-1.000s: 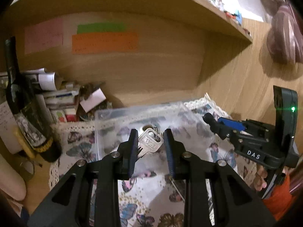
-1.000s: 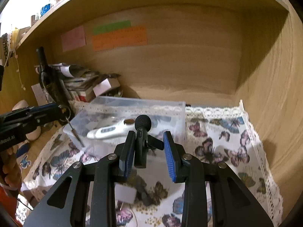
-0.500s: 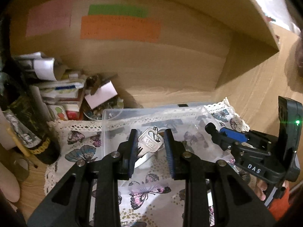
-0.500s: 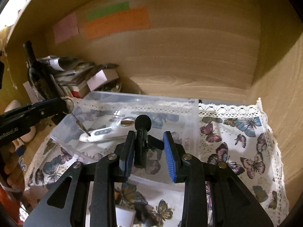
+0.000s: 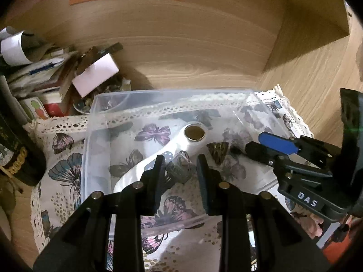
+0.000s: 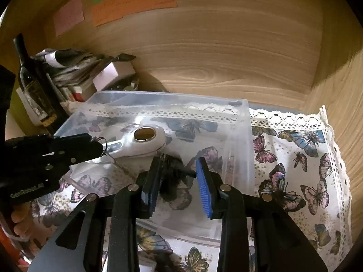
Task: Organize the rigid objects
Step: 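Lower the black item into the clear box and open the right tool, then grasp the white plug adapter with the right tool while the left grasps the black-gold lighter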
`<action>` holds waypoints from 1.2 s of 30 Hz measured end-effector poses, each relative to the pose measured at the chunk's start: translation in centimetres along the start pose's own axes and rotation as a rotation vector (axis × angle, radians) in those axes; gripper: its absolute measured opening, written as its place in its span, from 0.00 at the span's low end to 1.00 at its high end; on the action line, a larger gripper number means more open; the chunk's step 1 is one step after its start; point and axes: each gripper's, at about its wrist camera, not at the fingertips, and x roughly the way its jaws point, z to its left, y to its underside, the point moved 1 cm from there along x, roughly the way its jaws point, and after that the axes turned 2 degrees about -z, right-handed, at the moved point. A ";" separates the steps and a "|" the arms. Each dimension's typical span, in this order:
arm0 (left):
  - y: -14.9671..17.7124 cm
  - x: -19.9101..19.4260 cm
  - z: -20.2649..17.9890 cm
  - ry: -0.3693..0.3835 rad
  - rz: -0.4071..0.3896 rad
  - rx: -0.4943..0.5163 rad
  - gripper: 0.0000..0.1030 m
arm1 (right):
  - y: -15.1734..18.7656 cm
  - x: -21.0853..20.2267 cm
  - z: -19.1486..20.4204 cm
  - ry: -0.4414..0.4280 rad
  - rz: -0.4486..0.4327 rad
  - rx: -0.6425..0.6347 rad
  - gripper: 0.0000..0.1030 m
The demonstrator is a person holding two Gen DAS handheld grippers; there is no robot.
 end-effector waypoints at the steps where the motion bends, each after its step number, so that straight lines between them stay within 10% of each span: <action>1: 0.0 -0.1 0.1 0.000 -0.004 -0.003 0.27 | 0.0 -0.1 0.0 -0.006 -0.002 0.001 0.34; 24: 1.1 -9.5 -2.0 -0.023 -0.178 0.070 0.46 | 1.0 -8.8 1.6 0.019 -0.184 -0.040 0.56; 36: 5.0 -9.0 -1.9 -0.043 -0.098 0.073 0.50 | 5.8 -7.1 2.7 -0.032 -0.057 -0.019 0.56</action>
